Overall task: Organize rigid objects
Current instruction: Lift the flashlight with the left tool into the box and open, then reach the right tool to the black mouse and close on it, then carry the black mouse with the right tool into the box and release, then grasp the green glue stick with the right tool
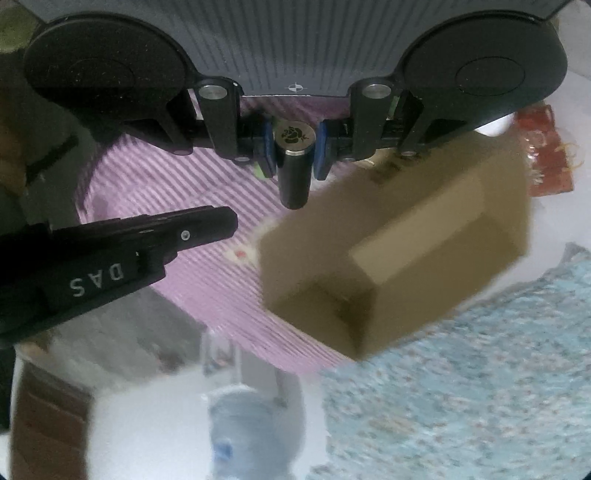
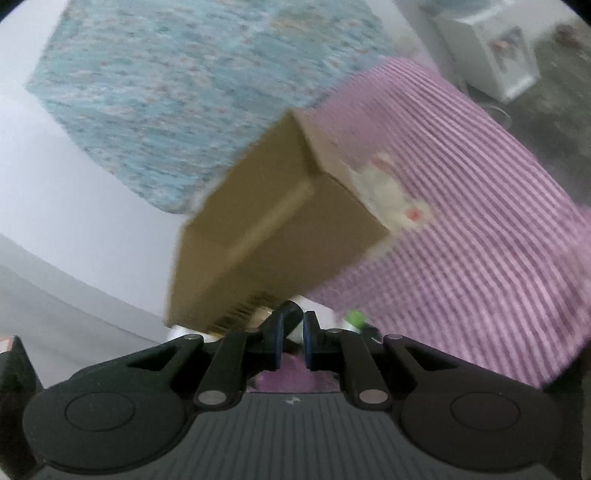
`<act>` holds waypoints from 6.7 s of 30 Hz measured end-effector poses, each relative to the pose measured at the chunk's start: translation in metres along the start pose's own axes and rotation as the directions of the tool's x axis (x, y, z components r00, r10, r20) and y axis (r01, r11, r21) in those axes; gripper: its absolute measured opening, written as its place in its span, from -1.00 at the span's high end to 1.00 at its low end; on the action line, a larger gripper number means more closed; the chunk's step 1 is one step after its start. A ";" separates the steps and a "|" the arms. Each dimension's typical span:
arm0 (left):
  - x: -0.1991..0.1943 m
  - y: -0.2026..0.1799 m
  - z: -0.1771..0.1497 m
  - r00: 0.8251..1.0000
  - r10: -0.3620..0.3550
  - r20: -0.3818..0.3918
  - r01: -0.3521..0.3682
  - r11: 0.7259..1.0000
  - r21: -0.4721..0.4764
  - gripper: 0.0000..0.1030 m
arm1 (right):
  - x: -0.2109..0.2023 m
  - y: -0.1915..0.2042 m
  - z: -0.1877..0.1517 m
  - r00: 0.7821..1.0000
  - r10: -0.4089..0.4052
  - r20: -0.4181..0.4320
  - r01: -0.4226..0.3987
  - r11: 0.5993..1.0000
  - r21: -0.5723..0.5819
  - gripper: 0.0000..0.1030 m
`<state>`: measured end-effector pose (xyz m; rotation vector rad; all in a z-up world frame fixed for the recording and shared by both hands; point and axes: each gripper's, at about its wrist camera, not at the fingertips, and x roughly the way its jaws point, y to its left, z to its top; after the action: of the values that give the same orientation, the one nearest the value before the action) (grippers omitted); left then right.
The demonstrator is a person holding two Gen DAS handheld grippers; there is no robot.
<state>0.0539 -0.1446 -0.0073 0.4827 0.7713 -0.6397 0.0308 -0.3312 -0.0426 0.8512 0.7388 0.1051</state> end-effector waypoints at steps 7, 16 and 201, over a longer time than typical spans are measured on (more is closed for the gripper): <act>-0.019 0.070 0.040 0.987 0.162 0.006 -0.159 0.975 -0.157 0.60 | 0.035 0.070 0.061 0.989 0.148 0.004 -0.146 0.980 -0.133 0.76; 0.058 0.140 0.045 0.948 0.159 -0.275 -0.237 0.931 -0.278 0.60 | 0.138 0.094 0.087 0.969 0.127 -0.213 -0.143 0.988 -0.063 0.75; 0.108 0.018 -0.016 0.960 -0.205 -0.191 0.147 0.949 -0.278 0.22 | 0.102 -0.042 0.014 0.964 -0.065 -0.259 0.112 0.979 0.173 0.60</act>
<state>0.1178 -0.1599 -0.0966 0.2433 1.1011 -0.6463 0.1074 -0.3311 -0.1232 0.9926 1.0379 0.0652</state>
